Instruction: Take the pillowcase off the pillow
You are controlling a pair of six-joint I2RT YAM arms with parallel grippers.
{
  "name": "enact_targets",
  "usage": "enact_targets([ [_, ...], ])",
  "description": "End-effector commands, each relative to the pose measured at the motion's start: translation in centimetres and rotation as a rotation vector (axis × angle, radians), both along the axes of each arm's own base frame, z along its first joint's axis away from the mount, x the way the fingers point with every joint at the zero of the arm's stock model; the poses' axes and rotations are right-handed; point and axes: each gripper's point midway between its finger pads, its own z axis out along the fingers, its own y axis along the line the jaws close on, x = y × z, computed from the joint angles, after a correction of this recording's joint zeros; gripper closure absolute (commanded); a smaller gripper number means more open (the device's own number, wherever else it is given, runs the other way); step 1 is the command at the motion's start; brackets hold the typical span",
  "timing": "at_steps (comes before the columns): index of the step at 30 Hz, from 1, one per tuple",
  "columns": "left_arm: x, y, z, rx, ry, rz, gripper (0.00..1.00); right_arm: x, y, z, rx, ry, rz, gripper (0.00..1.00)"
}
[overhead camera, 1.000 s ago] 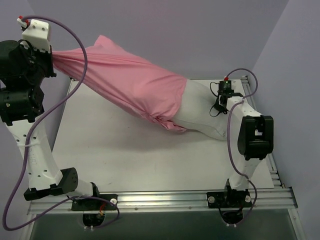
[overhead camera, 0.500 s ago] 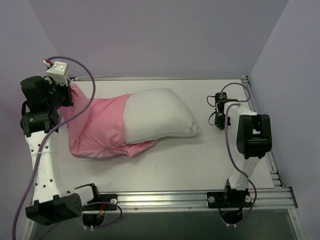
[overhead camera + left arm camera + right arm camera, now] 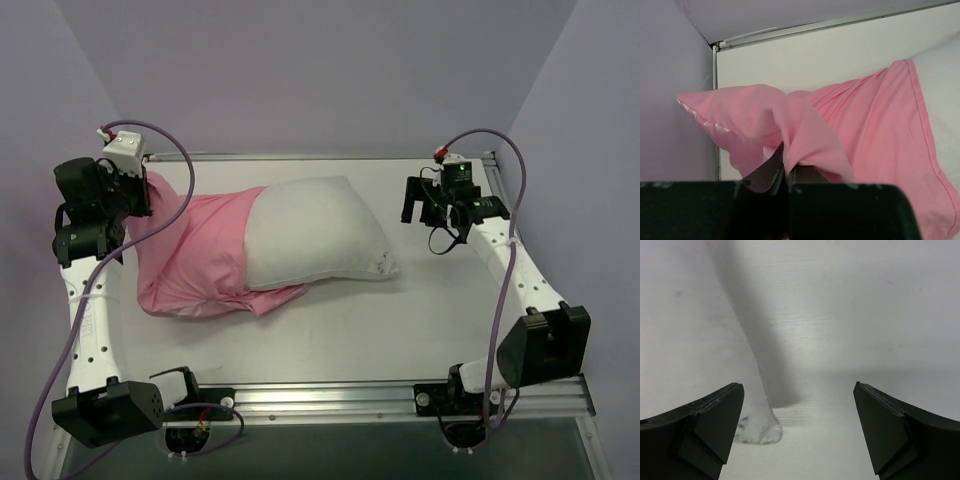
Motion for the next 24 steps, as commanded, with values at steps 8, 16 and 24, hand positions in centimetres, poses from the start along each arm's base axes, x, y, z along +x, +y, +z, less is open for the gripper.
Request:
enact_targets([
  [8,0.2,0.4,4.6,0.041,-0.152,0.0,0.98,-5.4,9.5,-2.2,0.343,0.024,0.384,0.0],
  [16,0.2,0.5,4.6,0.044,-0.15,0.004,0.98,-6.6,13.6,-6.2,0.53,0.039,0.485,0.0],
  [24,0.1,1.1,5.3,0.052,-0.157,0.034,0.98,-6.4,14.4,-3.9,0.563,-0.013,0.516,1.0],
])
